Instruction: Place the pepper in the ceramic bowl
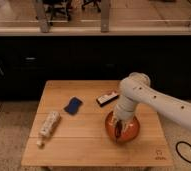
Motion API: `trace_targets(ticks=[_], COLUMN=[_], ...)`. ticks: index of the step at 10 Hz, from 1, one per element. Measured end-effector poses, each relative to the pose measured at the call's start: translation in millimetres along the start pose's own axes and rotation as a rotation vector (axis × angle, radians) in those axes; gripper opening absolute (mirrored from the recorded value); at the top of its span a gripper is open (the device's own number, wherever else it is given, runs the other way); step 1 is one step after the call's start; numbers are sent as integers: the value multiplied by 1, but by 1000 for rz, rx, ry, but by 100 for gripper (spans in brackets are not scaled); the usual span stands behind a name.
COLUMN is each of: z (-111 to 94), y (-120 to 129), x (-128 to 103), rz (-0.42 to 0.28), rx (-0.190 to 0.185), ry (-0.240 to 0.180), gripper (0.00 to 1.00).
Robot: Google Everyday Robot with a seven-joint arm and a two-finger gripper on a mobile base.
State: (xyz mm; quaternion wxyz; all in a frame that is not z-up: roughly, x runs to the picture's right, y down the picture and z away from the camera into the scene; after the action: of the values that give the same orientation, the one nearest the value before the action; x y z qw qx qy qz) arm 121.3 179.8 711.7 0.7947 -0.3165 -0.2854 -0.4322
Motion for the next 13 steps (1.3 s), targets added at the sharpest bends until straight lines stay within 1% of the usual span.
trace_targets(ticks=[5, 10, 11, 13], z=[10, 11, 11, 13], y=[-1, 0, 0, 0], x=[7, 9, 9, 8], rz=[15, 18, 17, 14], rx=[-22, -27, -29, -38], ry=[-1, -4, -5, -7], gripper=[0, 0, 3, 23])
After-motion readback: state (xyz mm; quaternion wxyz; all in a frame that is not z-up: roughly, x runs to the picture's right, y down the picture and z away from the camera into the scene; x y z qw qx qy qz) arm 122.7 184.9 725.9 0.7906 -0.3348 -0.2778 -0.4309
